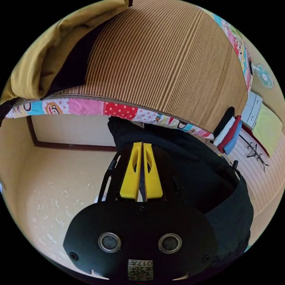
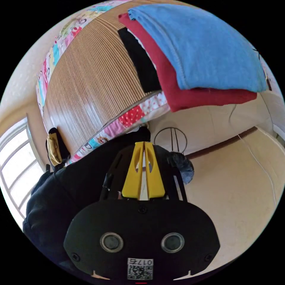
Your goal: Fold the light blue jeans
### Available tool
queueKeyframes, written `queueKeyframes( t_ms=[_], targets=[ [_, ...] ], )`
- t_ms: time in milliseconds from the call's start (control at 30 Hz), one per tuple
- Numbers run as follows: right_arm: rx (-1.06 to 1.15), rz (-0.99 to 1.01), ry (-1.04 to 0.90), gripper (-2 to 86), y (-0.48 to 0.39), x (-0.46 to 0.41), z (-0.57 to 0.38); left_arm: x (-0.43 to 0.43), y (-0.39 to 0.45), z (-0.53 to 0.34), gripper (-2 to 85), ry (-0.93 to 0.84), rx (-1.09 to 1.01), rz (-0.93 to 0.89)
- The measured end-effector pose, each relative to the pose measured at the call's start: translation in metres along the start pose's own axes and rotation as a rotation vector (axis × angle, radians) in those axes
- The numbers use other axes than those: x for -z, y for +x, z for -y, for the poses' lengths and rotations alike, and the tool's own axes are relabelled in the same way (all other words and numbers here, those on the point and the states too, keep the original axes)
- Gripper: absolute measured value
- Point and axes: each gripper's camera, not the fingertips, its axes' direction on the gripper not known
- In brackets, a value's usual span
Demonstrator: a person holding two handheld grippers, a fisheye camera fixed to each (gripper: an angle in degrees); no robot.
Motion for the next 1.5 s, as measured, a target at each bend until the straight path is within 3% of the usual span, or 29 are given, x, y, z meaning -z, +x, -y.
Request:
queueKeyframes(
  t_ms=[133,200,333,467,567,733,900,1033,1133,1233,1300,1367,1500],
  targets=[
    [-0.147,0.068,0.334,2.1,0.052,0.084,-0.001,-0.03,0.028,-0.005,-1.0,-0.037,0.006,0.034],
    [-0.171,0.089,0.398,3.4,0.067,0.102,0.001,-0.051,0.029,-0.013,-1.0,-0.08,0.038,0.043],
    [-0.105,0.002,0.248,6.3,0.078,0.076,0.025,-0.103,0.012,-0.04,-1.0,-0.146,0.17,0.001],
    [-0.094,-0.131,0.219,5.2,0.074,0.061,0.023,-0.148,-0.006,-0.072,-1.0,-0.152,0.295,-0.112],
    [-0.16,-0.093,0.31,3.2,0.071,0.081,0.003,-0.17,-0.013,-0.087,-1.0,-0.153,0.336,-0.153],
    [0.038,-0.021,0.552,1.4,0.03,0.147,-0.037,-0.178,-0.022,-0.096,-1.0,-0.117,0.351,-0.18],
    [0.402,0.241,0.62,0.8,-0.037,0.22,-0.043,-0.14,-0.024,-0.089,-0.8,0.158,0.211,-0.301],
    [0.639,0.373,0.73,0.6,-0.094,0.282,-0.079,-0.073,-0.03,-0.095,-0.5,0.495,0.1,-0.456],
    [0.83,0.63,0.867,0.5,-0.111,0.34,-0.133,-0.024,-0.024,-0.099,0.3,0.649,-0.053,-0.536],
    [0.955,0.912,0.935,0.5,-0.094,0.364,-0.162,0.02,0.014,-0.096,4.6,0.617,-0.47,-0.69],
    [0.978,1.102,0.981,0.5,-0.072,0.371,-0.178,0.041,0.045,-0.104,5.9,0.577,-0.654,-0.666],
    [0.995,1.092,0.982,0.5,-0.068,0.369,-0.189,0.063,0.086,-0.124,6.5,0.566,-0.825,-0.551],
    [1.09,0.978,0.899,0.5,-0.102,0.35,-0.213,0.082,0.138,-0.158,7.8,0.552,-1.042,-0.504]
  ],
)
